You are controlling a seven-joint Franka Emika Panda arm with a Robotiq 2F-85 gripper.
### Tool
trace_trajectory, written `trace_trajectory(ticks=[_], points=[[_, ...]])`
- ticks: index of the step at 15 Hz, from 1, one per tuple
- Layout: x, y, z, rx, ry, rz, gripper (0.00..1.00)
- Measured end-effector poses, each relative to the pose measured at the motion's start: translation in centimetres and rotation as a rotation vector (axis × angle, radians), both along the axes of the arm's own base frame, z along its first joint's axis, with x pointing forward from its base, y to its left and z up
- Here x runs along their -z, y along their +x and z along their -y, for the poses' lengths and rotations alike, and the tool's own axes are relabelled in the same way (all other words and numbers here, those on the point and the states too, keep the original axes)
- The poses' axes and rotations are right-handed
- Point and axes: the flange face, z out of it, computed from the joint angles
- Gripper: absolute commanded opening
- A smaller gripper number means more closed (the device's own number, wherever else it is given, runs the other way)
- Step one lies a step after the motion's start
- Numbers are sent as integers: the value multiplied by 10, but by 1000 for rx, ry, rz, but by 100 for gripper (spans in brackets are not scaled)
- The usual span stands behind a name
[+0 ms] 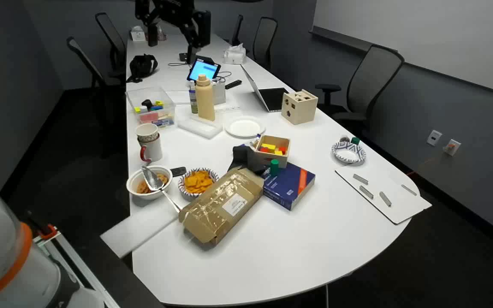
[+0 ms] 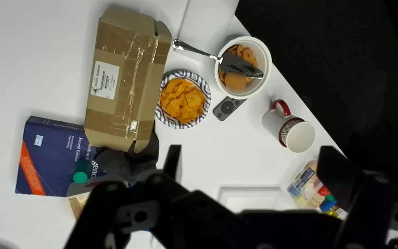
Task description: Mix the objects in the bowl
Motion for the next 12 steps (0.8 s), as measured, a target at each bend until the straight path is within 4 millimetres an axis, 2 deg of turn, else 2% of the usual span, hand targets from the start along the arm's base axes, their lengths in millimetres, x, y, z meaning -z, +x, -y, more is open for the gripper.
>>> trace_trajectory(ticks=[7,9,12], points=[[5,2,-2,0,-7,-12,100],[21,9,-4,-21,-11,-49,100],[67,27,-7,-90,-3,-139,100]])
